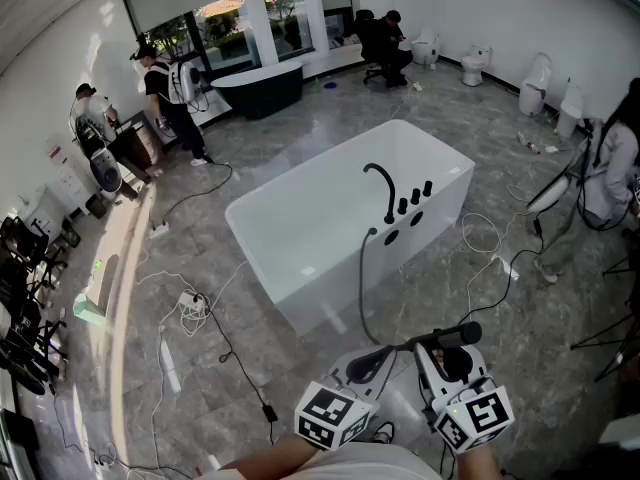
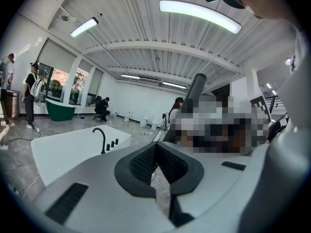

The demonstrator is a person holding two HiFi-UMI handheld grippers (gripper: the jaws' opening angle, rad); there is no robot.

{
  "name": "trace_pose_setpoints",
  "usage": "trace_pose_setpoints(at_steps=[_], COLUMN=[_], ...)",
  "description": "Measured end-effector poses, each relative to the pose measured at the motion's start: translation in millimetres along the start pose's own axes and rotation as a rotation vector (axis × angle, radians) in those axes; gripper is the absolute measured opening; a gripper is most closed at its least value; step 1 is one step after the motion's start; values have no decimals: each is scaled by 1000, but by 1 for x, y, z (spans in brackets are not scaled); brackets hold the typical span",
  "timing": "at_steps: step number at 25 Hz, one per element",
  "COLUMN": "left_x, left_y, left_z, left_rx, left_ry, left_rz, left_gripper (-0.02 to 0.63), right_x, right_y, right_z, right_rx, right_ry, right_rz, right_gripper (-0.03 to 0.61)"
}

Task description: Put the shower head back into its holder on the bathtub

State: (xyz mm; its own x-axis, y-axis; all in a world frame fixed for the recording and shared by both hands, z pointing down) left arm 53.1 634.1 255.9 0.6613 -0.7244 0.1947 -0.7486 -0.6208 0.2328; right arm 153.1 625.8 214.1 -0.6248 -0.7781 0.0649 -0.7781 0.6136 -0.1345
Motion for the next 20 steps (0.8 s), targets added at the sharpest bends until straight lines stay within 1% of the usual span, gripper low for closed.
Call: trace_pose_setpoints(at_steps=[12, 20], left_x=[-2, 5], left_y=[-6, -12], left_z=[-3, -9], left_rx=[4, 2], left_ry=[11, 28], left_rz=[3, 6], left_gripper=[3, 3], right_x=[-3, -7], right_y=[2, -7], right_z=[0, 11], right_rx=[-10, 10], right_ry=[1, -41], right_rz=[4, 31], right_gripper=[138, 138])
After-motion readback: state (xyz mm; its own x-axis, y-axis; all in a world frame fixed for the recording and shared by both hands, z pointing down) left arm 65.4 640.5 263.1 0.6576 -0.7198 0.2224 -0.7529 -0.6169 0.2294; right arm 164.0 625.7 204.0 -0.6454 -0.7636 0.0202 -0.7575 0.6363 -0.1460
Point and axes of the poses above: the fingertips, and each gripper's own axes: x forward along the fingers, y to its left, z out of its top, the point moved 4 cm from there along -x, backward along the fingers, and after that the axes turned 1 degree about -y, right-handed, at the moved point
